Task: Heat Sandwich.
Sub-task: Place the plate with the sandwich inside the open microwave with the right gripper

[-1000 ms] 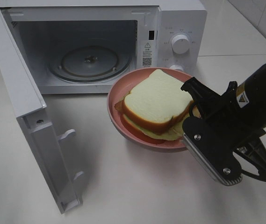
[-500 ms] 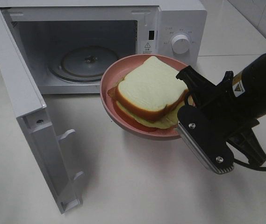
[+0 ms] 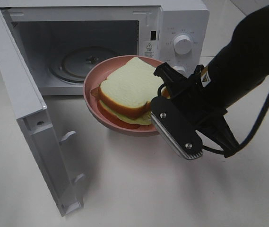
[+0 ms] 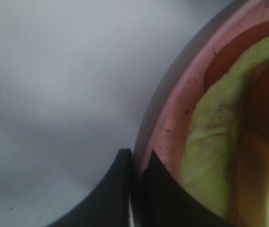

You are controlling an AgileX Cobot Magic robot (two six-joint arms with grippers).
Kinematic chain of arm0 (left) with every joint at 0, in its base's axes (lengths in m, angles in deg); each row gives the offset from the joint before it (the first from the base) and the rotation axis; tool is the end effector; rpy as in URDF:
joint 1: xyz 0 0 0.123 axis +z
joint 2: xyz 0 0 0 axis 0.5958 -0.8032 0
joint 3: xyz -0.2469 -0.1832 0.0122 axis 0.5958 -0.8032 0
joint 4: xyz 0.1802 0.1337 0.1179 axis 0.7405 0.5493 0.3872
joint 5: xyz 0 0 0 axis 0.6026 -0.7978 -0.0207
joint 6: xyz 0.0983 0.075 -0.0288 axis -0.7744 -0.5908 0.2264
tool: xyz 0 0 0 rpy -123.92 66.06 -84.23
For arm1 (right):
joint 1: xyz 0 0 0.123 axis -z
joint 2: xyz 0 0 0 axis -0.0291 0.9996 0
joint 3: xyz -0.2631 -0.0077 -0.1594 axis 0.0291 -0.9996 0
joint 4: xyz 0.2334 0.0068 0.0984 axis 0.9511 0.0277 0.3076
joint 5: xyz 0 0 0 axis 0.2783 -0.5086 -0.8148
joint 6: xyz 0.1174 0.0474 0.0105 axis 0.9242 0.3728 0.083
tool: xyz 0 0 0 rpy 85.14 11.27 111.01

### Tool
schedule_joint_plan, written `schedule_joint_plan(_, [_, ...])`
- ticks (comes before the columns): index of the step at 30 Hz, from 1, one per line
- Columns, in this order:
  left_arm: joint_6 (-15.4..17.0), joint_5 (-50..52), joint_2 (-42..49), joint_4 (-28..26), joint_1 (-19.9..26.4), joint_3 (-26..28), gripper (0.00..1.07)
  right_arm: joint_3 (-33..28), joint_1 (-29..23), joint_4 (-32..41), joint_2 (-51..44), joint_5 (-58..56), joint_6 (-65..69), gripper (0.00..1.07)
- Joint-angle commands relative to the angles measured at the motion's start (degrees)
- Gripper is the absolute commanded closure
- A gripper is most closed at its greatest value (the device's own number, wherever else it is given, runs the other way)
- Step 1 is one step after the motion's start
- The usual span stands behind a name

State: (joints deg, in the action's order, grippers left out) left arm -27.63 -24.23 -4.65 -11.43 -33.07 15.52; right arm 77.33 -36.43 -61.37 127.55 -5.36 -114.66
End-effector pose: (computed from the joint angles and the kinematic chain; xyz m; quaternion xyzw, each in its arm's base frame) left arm 0.0065 -0.0190 0.2630 0.0227 0.8465 -0.0437 0.5301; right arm 0.2533 0.1951 0.2007 -0.8810 0.4037 -0.1225 0.2141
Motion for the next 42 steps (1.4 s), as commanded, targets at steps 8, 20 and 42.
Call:
schedule_joint_plan(8, [-0.11, 0.69, 1.43, -0.06, 0.0, -0.11, 0.03, 10.08, -0.29, 0.4, 6.82, -5.04, -0.63, 1.07])
schedule_joint_plan(20, [-0.11, 0.69, 1.43, -0.06, 0.0, -0.11, 0.03, 17.76, -1.38, 0.46, 12.43, -6.42, -0.92, 1.07])
schedule_joint_plan(42, [-0.11, 0.69, 1.43, -0.06, 0.0, -0.11, 0.03, 35.87, -1.38, 0.23, 25.32, -14.78, 0.4, 1.07])
